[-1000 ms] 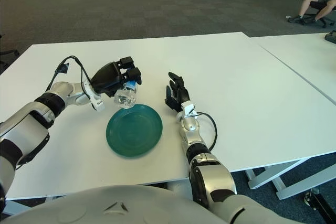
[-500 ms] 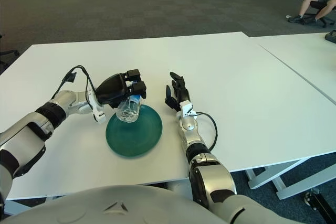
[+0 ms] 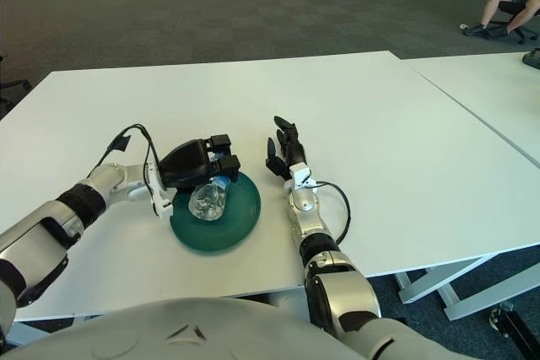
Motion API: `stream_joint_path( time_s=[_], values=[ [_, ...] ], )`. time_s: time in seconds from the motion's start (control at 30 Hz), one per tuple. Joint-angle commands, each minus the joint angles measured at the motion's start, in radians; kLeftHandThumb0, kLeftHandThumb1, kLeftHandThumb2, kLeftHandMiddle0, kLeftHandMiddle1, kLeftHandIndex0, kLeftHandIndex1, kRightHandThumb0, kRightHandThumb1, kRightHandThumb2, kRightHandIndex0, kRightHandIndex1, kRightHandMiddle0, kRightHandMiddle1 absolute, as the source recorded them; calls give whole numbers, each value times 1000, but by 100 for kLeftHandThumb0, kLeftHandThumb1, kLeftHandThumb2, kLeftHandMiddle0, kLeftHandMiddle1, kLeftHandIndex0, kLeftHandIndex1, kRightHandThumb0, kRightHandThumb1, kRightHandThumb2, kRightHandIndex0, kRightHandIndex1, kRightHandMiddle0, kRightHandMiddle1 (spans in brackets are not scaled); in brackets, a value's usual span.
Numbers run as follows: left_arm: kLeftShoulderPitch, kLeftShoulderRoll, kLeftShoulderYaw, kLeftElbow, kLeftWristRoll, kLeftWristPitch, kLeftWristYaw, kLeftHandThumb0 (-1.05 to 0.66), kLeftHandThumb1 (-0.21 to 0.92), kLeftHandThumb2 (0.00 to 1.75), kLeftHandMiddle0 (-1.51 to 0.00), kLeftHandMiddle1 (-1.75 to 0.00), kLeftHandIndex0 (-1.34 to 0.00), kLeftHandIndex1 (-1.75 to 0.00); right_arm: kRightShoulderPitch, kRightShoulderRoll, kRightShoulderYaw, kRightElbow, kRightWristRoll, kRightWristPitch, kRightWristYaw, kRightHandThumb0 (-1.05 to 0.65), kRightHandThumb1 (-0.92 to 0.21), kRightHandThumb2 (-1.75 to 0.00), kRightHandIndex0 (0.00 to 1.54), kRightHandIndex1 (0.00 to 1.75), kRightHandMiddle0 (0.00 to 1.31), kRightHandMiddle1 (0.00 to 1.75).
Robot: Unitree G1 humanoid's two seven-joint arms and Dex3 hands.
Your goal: Put the bottle into the plate.
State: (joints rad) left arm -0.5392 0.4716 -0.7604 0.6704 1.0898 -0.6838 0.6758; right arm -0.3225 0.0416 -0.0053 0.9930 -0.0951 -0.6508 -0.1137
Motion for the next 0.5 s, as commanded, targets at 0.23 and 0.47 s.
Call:
stream_joint_path(
  time_s=[0.23,0.47],
  values=[
    [2,22,27,-75,-10,-9,-41,0,17,145,-77,-162,-50,-175,58,1,-15,37,24,40,29,-64,-92,-78,26,1,0,57],
    [25,36,40,-110,-16,-31,-45,0,19,143,-76,-162,-48,-175,57,1,-18,39,21,42,29,-63,-92,-78,26,1,0,58]
  ],
)
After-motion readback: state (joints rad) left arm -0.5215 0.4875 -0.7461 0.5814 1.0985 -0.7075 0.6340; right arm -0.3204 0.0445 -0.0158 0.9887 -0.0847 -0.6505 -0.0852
